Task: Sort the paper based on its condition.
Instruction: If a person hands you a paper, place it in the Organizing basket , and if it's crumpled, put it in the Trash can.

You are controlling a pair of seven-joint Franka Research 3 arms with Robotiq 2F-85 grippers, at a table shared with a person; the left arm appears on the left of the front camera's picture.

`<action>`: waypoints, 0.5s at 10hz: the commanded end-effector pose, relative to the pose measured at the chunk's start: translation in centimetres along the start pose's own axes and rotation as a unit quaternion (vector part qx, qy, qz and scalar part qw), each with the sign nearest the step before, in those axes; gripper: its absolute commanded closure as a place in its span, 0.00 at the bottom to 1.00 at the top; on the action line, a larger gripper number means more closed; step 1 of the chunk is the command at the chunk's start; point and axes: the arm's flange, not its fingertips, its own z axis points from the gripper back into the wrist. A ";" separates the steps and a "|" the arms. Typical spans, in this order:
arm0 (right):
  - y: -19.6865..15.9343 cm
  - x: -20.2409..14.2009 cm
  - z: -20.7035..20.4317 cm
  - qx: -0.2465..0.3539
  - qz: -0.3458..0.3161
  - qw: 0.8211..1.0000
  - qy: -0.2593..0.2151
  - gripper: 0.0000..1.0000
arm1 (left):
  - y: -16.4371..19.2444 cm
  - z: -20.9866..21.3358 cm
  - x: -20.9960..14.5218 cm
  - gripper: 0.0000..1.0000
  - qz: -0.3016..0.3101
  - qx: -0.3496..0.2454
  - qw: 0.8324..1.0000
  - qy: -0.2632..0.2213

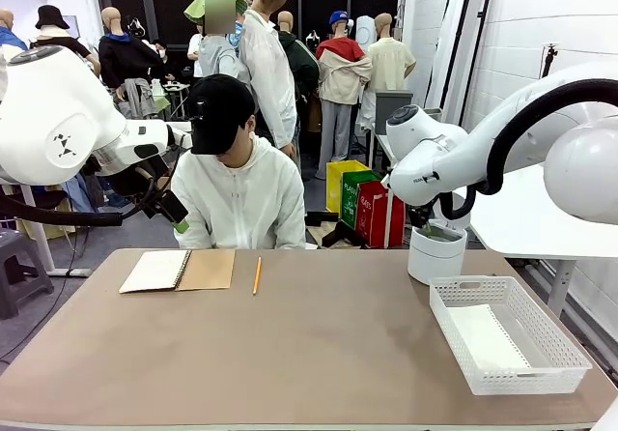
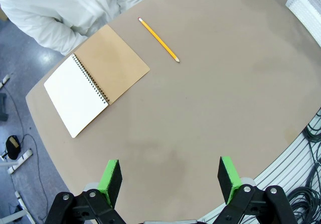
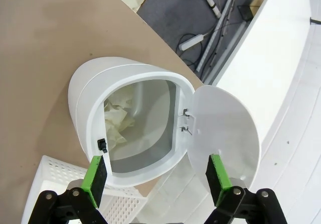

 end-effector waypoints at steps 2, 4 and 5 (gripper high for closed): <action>0.0 0.0 -0.1 0.001 0.005 1.000 0.000 0.00 | 0.1 0.1 0.0 0.00 0.000 -0.003 1.000 -0.002; 0.0 0.0 -0.1 0.001 0.005 1.000 0.000 0.00 | 0.1 0.1 0.0 0.00 0.000 -0.003 1.000 -0.002; 0.0 0.0 -0.1 0.001 0.005 1.000 0.000 0.00 | 0.1 0.1 0.0 0.00 0.000 -0.003 1.000 -0.002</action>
